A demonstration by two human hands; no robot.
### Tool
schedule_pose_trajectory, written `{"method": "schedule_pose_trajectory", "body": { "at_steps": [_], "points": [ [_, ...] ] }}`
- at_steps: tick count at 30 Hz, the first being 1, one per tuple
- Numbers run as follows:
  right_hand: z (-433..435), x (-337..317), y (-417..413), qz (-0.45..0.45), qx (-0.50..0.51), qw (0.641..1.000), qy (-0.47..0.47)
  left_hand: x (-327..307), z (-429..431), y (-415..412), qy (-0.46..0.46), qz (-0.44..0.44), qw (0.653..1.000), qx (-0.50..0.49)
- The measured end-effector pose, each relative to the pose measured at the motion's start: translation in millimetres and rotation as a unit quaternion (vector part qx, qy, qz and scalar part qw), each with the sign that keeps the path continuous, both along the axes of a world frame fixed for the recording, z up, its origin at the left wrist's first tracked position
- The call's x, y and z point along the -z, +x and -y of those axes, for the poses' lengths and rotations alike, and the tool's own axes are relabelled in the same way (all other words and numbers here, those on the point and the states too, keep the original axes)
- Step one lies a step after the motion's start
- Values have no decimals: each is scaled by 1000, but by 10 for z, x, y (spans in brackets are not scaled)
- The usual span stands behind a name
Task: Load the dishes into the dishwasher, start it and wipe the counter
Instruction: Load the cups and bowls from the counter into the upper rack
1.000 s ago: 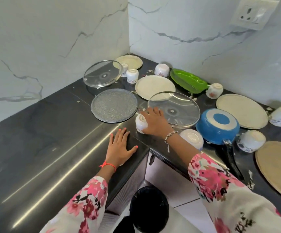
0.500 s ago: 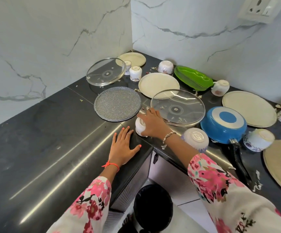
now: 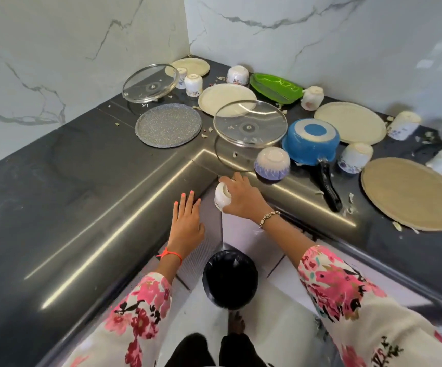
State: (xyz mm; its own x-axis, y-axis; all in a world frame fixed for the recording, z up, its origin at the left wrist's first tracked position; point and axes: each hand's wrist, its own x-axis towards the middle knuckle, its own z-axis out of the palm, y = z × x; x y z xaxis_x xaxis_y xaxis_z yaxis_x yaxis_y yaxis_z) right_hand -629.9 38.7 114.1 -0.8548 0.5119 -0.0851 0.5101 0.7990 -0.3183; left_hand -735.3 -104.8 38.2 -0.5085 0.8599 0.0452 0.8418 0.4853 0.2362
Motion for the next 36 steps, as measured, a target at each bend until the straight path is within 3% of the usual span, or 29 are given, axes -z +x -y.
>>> {"method": "schedule_pose_trajectory", "body": {
  "at_steps": [8, 19, 30, 36],
  "points": [
    [1227, 533, 1302, 30, 73, 997, -3, 442, 1083, 1023, 2, 101, 993, 63],
    [3225, 937, 3403, 72, 226, 967, -91, 672, 2853, 2755, -102, 145, 966, 187],
    [4222, 1202, 5297, 62, 373, 917, -129, 708, 3137, 4476, -133, 133, 913, 363],
    [4212, 1277, 6314, 54, 397, 909, -115, 802, 3029, 5374, -126, 172, 908, 360]
  ]
}}
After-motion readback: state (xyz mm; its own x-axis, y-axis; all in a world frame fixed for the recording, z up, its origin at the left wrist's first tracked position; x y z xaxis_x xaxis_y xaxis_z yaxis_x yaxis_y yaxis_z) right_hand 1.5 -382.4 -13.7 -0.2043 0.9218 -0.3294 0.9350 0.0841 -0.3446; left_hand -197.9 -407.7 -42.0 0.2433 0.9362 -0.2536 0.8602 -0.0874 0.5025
